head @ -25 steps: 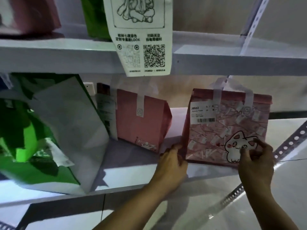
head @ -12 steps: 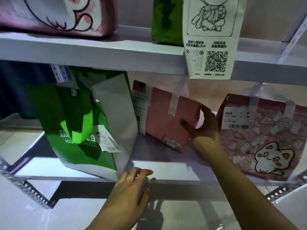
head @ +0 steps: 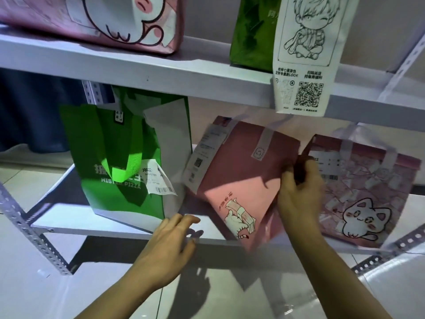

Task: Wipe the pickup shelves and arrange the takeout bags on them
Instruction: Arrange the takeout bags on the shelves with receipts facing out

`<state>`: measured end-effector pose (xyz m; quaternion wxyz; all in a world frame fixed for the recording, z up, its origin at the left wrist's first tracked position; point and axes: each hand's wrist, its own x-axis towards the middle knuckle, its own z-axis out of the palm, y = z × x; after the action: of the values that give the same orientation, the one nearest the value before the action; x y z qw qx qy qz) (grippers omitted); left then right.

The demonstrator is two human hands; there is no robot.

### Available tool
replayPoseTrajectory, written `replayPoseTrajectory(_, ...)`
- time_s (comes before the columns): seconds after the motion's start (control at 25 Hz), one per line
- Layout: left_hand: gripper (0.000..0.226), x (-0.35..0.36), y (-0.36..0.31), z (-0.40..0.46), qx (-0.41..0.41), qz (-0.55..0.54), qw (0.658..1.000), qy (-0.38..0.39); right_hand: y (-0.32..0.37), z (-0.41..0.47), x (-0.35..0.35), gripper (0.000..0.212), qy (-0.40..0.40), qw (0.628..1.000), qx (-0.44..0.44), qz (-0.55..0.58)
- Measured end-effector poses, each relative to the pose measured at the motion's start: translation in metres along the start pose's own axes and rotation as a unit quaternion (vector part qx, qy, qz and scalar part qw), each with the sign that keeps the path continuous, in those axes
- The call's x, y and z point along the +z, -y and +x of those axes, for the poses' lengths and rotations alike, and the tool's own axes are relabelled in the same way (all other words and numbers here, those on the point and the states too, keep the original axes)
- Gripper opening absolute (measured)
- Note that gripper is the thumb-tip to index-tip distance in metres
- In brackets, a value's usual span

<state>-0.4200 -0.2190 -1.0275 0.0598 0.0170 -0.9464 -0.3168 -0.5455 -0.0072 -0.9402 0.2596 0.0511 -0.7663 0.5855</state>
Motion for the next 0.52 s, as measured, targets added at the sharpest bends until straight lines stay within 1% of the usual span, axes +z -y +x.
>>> replayPoseTrajectory(0.12, 0.033, -0.01, -0.01, -0.004, -0.027, 0.002, 0.999, -0.016, 0.014, -0.022, -0.028, 0.007, -0.009, 1.0, -0.006, 0.011)
replayPoseTrajectory(0.2, 0.022, -0.019, -0.018, -0.012, -0.038, 0.003, 0.998, -0.044, 0.018, -0.032, -0.051, 0.008, -0.008, 0.999, 0.023, 0.021)
replayPoseTrajectory(0.28, 0.012, -0.03, -0.025, -0.027, -0.049, -0.017, 0.994, -0.092, 0.022, -0.039, -0.076, 0.011, -0.004, 0.997, 0.071, 0.027)
replayPoseTrajectory(0.36, 0.016, -0.039, -0.033, -0.038, -0.058, -0.054, 0.986, -0.149, 0.024, -0.046, -0.1, 0.01, -0.011, 0.994, 0.11, 0.022)
replayPoseTrajectory(0.44, 0.016, -0.05, -0.044, -0.041, -0.054, -0.121, 0.973, -0.189, 0.029, -0.053, -0.123, 0.01, -0.019, 0.991, 0.134, 0.006)
replayPoseTrajectory(0.52, 0.02, -0.064, -0.061, -0.041, -0.032, -0.193, 0.963, -0.184, 0.035, -0.062, -0.145, 0.015, -0.022, 0.989, 0.147, 0.003)
